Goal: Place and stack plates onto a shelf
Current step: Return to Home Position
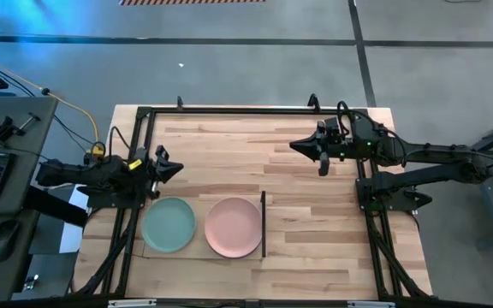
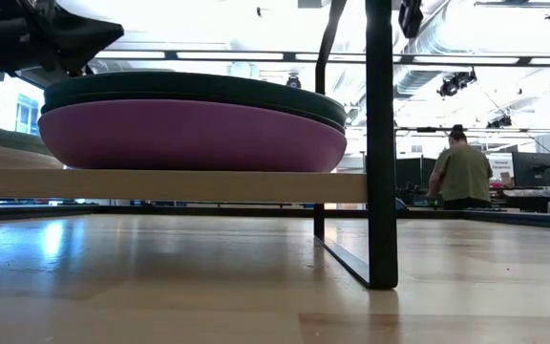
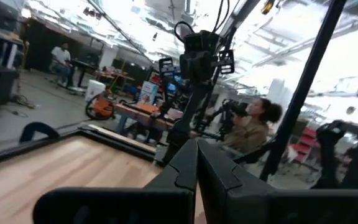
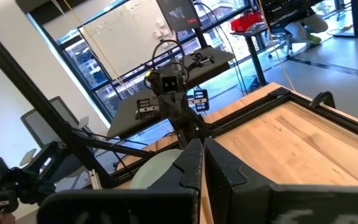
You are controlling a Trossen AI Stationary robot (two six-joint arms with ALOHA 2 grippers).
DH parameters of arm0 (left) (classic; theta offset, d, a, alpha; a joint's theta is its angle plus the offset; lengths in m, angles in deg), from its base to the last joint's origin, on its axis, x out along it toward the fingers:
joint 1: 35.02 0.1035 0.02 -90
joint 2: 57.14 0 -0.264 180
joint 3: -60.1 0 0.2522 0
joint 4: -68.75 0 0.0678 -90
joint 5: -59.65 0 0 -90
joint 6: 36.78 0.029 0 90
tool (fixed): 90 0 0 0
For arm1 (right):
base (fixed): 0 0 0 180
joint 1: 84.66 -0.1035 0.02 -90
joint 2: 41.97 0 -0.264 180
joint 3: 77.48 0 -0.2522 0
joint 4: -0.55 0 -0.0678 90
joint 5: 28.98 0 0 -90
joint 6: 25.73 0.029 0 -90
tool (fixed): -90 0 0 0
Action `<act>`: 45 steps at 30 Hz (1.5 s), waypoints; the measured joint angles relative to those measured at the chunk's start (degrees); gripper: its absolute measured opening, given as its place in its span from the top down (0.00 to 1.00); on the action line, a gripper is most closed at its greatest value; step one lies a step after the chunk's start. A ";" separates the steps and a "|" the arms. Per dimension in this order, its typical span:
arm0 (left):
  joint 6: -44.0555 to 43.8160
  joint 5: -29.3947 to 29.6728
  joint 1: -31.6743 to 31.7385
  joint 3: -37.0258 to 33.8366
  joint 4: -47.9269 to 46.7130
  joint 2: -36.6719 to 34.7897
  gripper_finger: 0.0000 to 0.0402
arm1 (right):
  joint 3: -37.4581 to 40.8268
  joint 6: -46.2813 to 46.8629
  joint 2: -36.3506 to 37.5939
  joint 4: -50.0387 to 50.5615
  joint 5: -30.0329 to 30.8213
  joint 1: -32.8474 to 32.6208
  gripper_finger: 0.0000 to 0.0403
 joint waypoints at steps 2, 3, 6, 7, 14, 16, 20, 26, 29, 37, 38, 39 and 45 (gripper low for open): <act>1.53 0.25 -0.01 0.00 -1.00 0.00 1.00 | 0.00 0.04 0.00 0.46 0.54 0.00 1.00; 2.18 0.37 0.01 0.00 -1.99 0.00 1.00 | 0.00 0.06 0.00 0.52 0.63 0.00 1.00; 2.58 0.15 0.07 0.00 -5.69 0.00 1.00 | 0.00 0.06 0.00 0.52 0.78 0.00 1.00; 2.61 -0.14 0.07 0.00 -6.97 0.00 1.00 | 0.00 0.06 0.00 0.52 0.78 0.00 1.00; 3.64 -3.68 0.07 0.00 -15.42 0.02 1.00 | 0.00 0.05 0.00 0.54 0.76 0.00 1.00; 4.31 -3.75 0.07 0.00 -15.81 0.02 1.00 | 0.00 0.06 0.00 0.54 0.74 0.00 1.00; 6.88 -4.56 0.07 0.00 -15.87 0.00 1.00 | 0.00 0.06 0.00 0.62 0.74 0.00 1.00; 3.94 -6.33 0.07 0.00 -16.07 0.02 1.00 | 0.00 0.33 0.00 1.17 0.54 0.00 1.00; 3.74 -6.34 0.07 0.00 -16.10 0.02 1.00 | 0.00 1.15 0.45 3.60 0.54 0.00 1.00; 3.68 -6.33 0.07 0.00 -16.12 0.02 1.00 | 10.00 2.03 8.45 3.96 -1.42 -2.46 1.00; 3.68 -6.33 0.07 0.00 -16.12 0.02 1.00 | 13.41 3.03 10.48 1.52 -0.69 -3.10 1.00; 3.68 -6.33 0.07 0.00 -16.14 0.02 1.00 | 16.80 3.91 12.49 -1.42 -0.06 -3.59 1.00; 3.65 -6.32 0.07 0.00 -16.14 0.02 1.00 | 29.20 1.94 24.31 -9.93 0.38 -5.38 1.00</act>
